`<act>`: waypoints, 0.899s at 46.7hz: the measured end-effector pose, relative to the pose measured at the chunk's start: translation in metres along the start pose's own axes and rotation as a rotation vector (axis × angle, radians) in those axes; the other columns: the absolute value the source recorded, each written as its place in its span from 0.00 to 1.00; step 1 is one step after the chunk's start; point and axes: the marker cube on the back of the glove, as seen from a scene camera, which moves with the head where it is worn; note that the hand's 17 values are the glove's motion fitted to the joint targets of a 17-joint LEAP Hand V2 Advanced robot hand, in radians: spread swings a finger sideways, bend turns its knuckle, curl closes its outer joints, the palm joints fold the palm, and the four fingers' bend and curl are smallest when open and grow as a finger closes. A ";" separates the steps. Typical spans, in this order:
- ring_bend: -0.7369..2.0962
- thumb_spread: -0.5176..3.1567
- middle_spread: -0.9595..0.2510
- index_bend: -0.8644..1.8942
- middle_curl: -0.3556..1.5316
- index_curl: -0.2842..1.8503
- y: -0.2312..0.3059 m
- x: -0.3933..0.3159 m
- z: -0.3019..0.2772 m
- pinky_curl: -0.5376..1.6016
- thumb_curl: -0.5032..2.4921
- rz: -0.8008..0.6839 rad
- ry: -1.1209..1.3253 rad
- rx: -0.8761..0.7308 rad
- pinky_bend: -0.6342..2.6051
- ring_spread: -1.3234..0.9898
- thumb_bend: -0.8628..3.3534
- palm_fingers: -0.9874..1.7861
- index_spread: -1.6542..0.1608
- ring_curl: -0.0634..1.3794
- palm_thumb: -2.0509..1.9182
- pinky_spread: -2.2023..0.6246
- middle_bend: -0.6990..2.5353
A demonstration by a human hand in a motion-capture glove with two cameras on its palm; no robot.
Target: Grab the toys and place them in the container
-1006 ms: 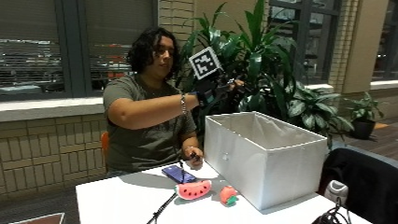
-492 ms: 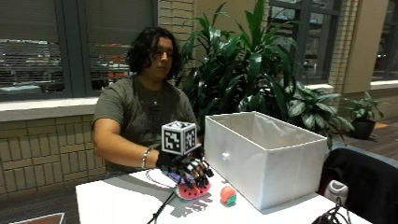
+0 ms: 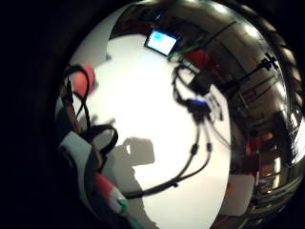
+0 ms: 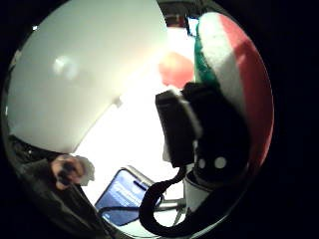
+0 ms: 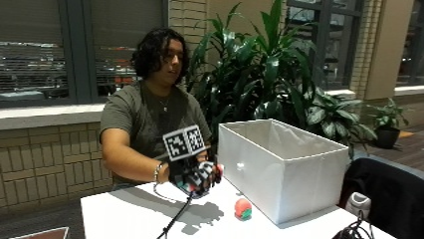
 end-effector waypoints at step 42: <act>0.66 0.41 0.53 0.36 0.57 0.40 -0.152 -0.115 -0.159 0.44 0.18 -0.165 -0.071 0.135 0.56 0.42 0.17 0.53 0.72 0.32 0.46 0.66 0.45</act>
